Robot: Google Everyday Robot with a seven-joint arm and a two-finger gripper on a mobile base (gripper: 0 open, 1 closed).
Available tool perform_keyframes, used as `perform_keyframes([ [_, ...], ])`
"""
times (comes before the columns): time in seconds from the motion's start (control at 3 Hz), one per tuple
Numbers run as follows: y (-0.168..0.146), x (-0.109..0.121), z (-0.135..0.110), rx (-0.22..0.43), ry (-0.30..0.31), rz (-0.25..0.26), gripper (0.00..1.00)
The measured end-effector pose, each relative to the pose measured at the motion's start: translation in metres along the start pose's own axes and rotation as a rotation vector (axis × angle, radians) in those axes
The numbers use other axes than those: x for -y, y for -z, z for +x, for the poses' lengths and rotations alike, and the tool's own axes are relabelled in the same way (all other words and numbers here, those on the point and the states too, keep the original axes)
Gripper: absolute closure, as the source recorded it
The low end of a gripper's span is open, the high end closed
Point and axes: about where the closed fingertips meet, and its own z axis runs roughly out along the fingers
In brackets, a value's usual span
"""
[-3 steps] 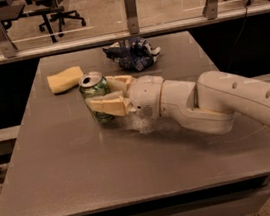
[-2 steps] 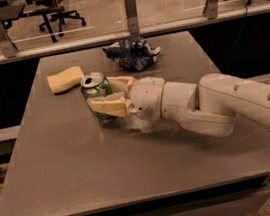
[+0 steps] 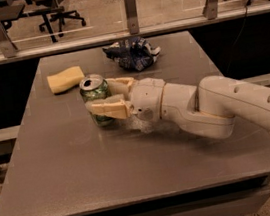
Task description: Place green can upright
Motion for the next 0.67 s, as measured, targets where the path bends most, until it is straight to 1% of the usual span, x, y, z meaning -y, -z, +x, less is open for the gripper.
perform_keyframes([
  [0.33, -0.0018, -0.0017, -0.0015, 0.001, 0.002, -0.004, 0.00],
  [0.67, -0.0018, -0.0017, -0.0015, 0.001, 0.003, -0.004, 0.00],
])
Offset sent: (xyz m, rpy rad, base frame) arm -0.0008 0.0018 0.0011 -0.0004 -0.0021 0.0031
